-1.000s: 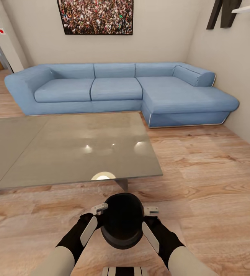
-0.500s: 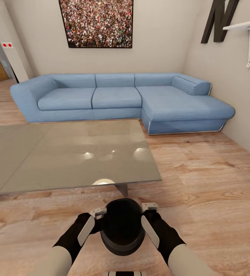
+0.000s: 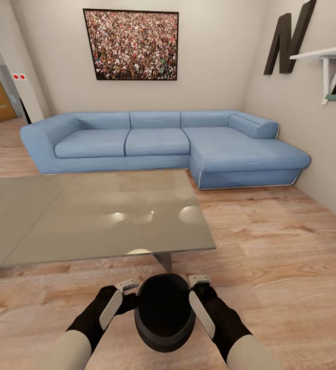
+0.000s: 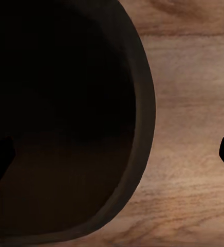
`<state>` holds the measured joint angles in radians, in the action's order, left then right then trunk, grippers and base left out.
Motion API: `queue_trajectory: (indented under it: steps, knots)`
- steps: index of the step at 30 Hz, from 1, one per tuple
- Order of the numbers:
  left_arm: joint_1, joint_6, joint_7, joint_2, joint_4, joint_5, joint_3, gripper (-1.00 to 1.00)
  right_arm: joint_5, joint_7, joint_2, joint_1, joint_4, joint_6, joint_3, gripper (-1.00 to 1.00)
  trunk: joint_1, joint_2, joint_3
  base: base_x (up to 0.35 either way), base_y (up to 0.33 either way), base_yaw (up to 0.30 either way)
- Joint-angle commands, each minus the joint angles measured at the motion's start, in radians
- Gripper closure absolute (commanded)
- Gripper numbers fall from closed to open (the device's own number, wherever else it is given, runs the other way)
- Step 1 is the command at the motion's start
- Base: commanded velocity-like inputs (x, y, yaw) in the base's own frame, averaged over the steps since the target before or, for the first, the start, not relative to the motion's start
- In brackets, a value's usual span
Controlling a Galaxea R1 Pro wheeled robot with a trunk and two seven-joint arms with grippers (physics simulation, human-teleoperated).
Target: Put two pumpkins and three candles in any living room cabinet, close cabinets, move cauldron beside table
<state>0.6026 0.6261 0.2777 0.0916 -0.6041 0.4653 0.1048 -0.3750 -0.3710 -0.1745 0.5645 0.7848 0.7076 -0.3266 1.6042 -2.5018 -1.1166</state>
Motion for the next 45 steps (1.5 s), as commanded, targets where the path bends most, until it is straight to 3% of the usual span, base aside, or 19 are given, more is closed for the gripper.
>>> queue_trajectory:
  steps: [1, 9, 13, 17, 21, 27, 33, 41, 45]
  knots:
    - [0.000, 0.003, 0.009, -0.001, -0.001, 0.010, 0.004, -1.00, -0.010, -0.009, 0.000, -0.001, -0.001, 0.002, -0.002, -1.00, -0.001, 0.000, 0.003, 0.000, 0.000, 0.000]
    - [-0.003, 0.002, 0.010, -0.005, 0.004, 0.010, 0.004, -1.00, -0.007, -0.009, 0.000, -0.030, -0.004, 0.001, -0.001, -1.00, -0.004, 0.002, 0.034, 0.000, 0.000, 0.000]
    - [-0.013, 0.002, 0.011, -0.009, 0.007, 0.010, 0.003, -1.00, -0.014, -0.009, 0.000, -0.032, -0.005, 0.001, -0.003, -1.00, -0.019, 0.030, 0.047, 0.000, 0.000, 0.000]
    - [-0.019, -0.002, 0.011, -0.036, 0.010, 0.011, 0.004, -1.00, -0.014, -0.009, 0.000, -0.031, 0.000, 0.002, -0.001, -1.00, -0.035, 0.058, 0.059, 0.000, 0.000, 0.000]
    - [-0.017, -0.006, 0.012, -0.041, 0.022, 0.012, 0.004, -1.00, -0.013, -0.009, 0.000, -0.031, 0.001, 0.003, -0.001, -1.00, -0.050, 0.086, 0.072, 0.000, 0.000, 0.000]
    - [-0.017, -0.032, 0.009, -0.042, 0.110, 0.011, 0.003, -1.00, -0.015, -0.009, 0.000, -0.033, -0.003, -0.002, -0.003, -1.00, -0.073, 0.128, 0.090, 0.000, 0.000, 0.000]
    - [-0.017, -0.090, 0.004, -0.043, 0.170, 0.012, 0.004, -1.00, -0.012, -0.009, 0.000, -0.118, 0.004, -0.017, 0.009, -1.00, -0.096, 0.170, 0.109, -0.095, 0.000, 0.000]
    - [-0.018, -0.111, 0.005, -0.046, 0.177, 0.014, 0.004, -1.00, -0.012, -0.011, 0.000, -0.133, -0.003, -0.019, 0.011, -1.00, -0.127, 0.226, 0.134, -0.270, 0.000, 0.000]
    - [-0.018, -0.112, 0.005, -0.045, 0.178, 0.015, 0.004, -1.00, -0.013, -0.009, 0.000, -0.145, -0.008, -0.036, 0.011, -1.00, -0.127, 0.226, 0.134, -0.037, 0.000, 0.000]
